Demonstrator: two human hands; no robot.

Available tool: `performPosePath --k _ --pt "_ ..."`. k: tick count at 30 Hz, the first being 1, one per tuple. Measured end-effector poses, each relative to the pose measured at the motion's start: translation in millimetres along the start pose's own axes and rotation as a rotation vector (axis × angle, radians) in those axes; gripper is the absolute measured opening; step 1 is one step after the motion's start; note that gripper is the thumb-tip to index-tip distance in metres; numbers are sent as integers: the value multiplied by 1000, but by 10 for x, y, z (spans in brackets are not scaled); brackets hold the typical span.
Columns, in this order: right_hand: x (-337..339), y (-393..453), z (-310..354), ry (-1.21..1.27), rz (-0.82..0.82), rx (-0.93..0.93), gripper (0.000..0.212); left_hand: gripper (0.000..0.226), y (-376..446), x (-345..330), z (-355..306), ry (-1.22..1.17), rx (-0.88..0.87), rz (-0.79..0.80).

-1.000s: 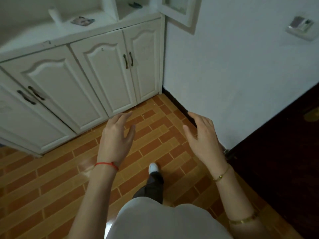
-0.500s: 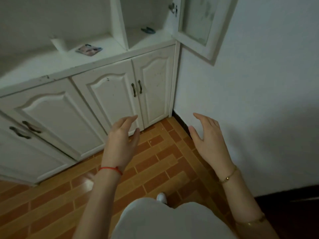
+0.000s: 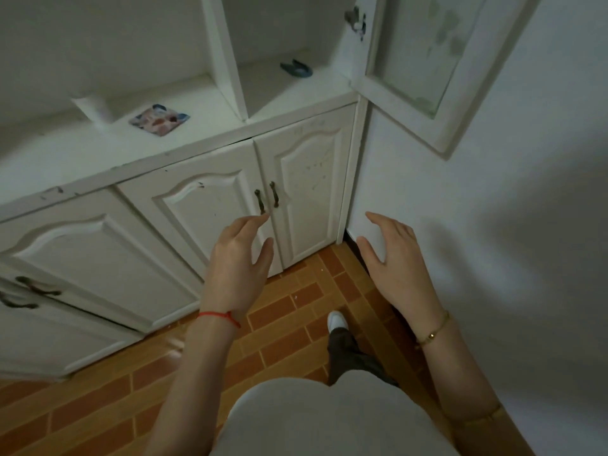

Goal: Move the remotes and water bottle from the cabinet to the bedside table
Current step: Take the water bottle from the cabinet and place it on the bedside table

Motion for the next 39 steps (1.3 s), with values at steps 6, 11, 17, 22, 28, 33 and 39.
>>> performPosePath --k 6,11,17,22,28,33,39 --pt "23 1121 -449 25 42 75 48 40 959 -276 -349 1 28 -57" --pt "180 2064 -687 25 28 184 45 41 1714 -397 -711 -22 36 -127" --pt "211 2848 -821 69 32 236 46 42 2361 -451 -936 -37 29 -183" --pt "126 3238 -860 94 29 246 46 42 2764 -460 -977 -37 18 -196" --pt "178 3839 -730 98 -46 307 46 40 3388 -234 -1140 -52 -78 -261" --pt "488 4625 -493 62 -198 400 43 41 4087 163 -1491 -105 -197 -360" --pt "918 5546 -233 68 -338 475 41 40 5004 527 -1950 -127 -250 -410"
Point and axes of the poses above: each hand's wrist, its own y-axis towards the middle knuckle, its own x-axis out of the back of the hand, z = x × y, the point moved 3 cm from there along y, towards the middle knuckle, and after that the axes turned 14 degrees about x, right-handed, at the moved point
